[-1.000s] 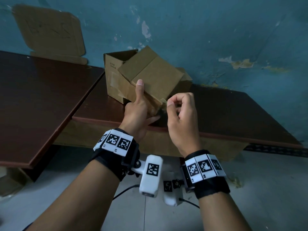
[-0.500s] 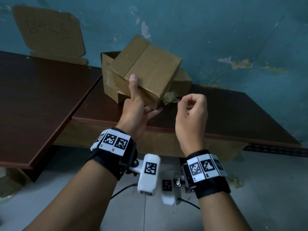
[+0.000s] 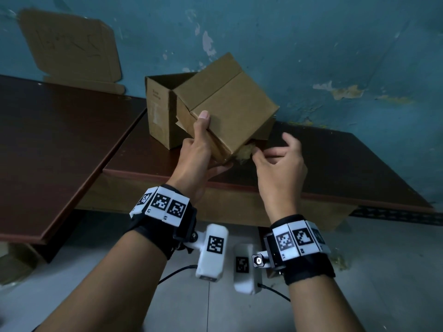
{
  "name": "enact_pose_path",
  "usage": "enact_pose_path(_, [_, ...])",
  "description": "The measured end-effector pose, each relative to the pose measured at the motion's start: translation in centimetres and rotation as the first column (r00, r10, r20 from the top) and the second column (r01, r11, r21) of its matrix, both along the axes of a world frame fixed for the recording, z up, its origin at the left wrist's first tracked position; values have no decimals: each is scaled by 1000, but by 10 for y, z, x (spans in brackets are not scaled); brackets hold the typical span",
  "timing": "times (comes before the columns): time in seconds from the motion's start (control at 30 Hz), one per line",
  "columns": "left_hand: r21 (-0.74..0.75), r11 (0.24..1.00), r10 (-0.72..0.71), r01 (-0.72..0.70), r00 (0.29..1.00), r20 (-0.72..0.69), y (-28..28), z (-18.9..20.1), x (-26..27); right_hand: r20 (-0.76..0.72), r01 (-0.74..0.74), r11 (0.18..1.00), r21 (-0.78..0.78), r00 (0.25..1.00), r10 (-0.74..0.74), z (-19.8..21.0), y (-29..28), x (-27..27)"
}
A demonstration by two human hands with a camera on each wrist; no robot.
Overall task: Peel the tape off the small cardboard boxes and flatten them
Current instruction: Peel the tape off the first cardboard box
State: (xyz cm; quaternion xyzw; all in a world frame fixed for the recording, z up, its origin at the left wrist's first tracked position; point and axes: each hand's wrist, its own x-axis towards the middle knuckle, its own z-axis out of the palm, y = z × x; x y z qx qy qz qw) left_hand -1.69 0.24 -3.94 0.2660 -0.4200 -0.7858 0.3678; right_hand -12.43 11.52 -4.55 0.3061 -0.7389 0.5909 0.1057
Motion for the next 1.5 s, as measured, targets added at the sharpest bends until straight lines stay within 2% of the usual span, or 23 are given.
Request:
enact_pose_path(0.1, [-6,1000,-6,5,1000,-25,-3,-2,0,27,-26,993,-111,999,29,4,3,3])
enact_pose_path(0.2, [-27,1000,2,-2,1000,4,-4,-2,-3,-184,-111,976,-188,980,76,9,4,9])
enact_pose_path(0.3, [-29,1000,-6,8,998,55,-3,-3,-5,-382,-200,973,-111,913,144,4,1,14])
enact_pose_path(0.5, [-90,994,-45,55,993,113,11,7,-2,-474,-197,980,-14,865,167,-2,-5,20])
enact_pose_path(0.63, [-87,991,-86,96,989,117,14,7,-2,-481,-184,982,-32,864,146,-3,-7,21])
enact_pose_path(0.97, [-111,992,-51,63,993,107,13,-1,-5,-450,-209,977,36,870,202,-5,-6,19])
enact_pose_path(1.1, [-101,994,-33,43,994,102,15,2,-5,-433,-236,972,-5,877,211,-4,-5,17])
enact_pose_path(1.3, [-175,982,-45,75,985,169,16,4,-1,-548,-193,981,-17,822,152,-8,-5,15])
enact_pose_path(1.5, [-148,988,-18,41,989,149,14,3,-3,-569,-201,979,33,802,184,-6,-4,17])
